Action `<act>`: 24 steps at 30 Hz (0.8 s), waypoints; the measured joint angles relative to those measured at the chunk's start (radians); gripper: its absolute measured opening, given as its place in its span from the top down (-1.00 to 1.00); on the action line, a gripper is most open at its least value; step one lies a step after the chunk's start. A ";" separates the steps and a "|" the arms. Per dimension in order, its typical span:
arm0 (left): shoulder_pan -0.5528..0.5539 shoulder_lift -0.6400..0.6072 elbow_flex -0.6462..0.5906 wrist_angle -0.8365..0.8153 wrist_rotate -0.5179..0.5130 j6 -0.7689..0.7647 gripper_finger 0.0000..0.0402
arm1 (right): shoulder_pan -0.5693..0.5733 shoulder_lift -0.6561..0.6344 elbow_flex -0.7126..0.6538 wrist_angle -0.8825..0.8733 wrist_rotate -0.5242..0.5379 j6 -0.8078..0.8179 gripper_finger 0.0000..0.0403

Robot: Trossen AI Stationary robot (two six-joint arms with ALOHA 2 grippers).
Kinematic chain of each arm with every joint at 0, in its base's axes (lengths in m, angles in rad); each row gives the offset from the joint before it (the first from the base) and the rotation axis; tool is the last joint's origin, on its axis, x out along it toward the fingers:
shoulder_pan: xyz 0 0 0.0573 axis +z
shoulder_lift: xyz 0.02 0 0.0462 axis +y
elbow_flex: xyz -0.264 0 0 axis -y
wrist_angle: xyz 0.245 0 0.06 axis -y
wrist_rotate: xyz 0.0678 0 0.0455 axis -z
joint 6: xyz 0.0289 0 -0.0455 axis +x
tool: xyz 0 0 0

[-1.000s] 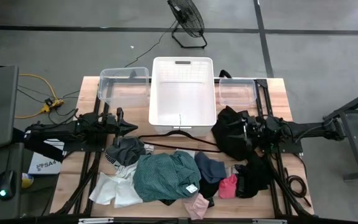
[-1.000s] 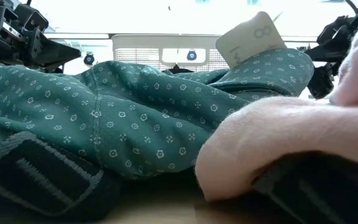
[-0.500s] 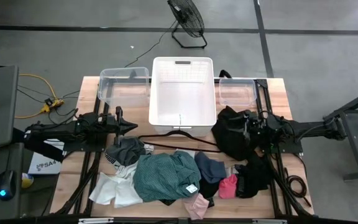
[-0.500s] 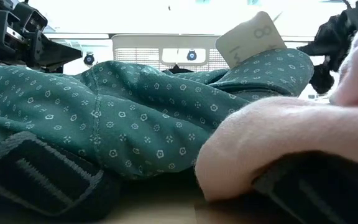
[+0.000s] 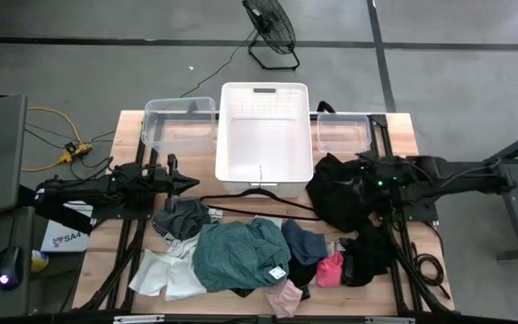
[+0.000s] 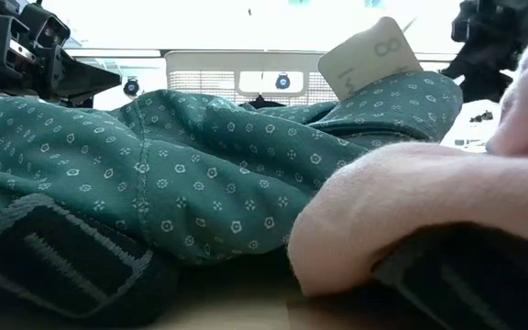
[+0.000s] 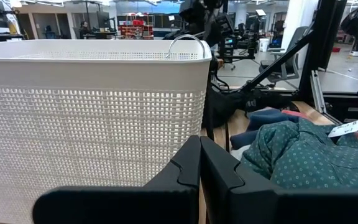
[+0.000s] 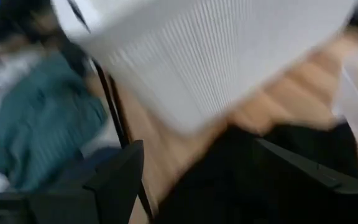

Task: Pick & Place Cloths
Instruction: Put the black shirt into the white laundry basket

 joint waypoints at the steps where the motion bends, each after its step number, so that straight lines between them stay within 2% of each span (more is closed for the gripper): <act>1: 0.000 0.000 0.000 0.000 0.000 0.000 0.99 | 0.000 0.027 0.028 -0.055 -0.012 0.003 -0.45; 6: 0.000 0.000 0.000 0.000 0.000 0.000 0.99 | 0.000 0.152 0.125 -0.340 -0.076 -0.012 -0.45; 9: 0.000 0.000 0.000 0.000 0.000 0.000 0.99 | 0.000 0.208 0.129 -0.422 -0.098 -0.054 -0.45; 16: 0.000 0.000 0.000 0.000 0.001 0.000 0.99 | 0.000 0.369 0.129 -0.397 -0.174 -0.238 -0.45; 24: 0.000 0.000 0.000 0.000 0.001 0.000 0.99 | 0.000 0.554 0.130 -0.373 -0.355 -0.366 -0.45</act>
